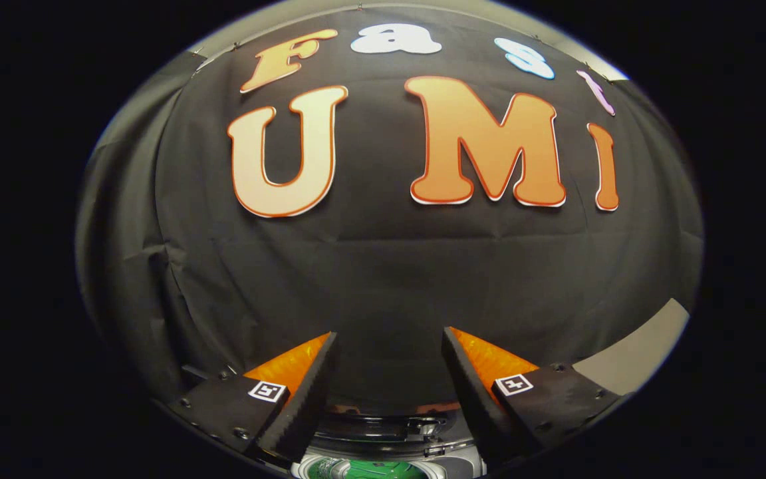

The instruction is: Put the clothes into the washing machine and then close the washing machine lid.

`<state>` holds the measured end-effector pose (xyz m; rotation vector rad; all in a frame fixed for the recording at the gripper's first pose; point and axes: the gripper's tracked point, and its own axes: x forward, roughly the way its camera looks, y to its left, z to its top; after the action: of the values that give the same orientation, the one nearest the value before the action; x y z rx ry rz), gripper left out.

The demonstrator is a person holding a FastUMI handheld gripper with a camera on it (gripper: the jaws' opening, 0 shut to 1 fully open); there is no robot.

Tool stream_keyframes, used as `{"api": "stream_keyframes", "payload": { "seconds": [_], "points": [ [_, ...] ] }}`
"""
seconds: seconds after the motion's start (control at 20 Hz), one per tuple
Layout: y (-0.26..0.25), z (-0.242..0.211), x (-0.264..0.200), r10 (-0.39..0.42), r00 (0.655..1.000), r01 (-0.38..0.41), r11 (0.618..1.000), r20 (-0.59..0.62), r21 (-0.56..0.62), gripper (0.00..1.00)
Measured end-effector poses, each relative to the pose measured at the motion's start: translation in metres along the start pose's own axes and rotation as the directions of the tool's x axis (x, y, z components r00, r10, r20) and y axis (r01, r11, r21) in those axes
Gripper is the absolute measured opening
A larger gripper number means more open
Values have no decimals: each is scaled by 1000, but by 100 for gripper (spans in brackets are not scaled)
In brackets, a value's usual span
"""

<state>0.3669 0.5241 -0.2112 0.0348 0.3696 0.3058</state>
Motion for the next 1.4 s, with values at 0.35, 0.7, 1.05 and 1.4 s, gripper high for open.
{"api": "stream_keyframes", "payload": {
  "seconds": [0.35,0.7,1.05,1.4],
  "points": [
    [-10,-46,32,-22,993,25,999,-118,26,99],
    [-10,-45,34,-11,1000,12,1000,-10,7,99],
    [-11,-45,18,-21,998,21,1000,61,6,99],
    [-8,-59,-26,-4,998,3,1000,70,5,99]
  ]
}}
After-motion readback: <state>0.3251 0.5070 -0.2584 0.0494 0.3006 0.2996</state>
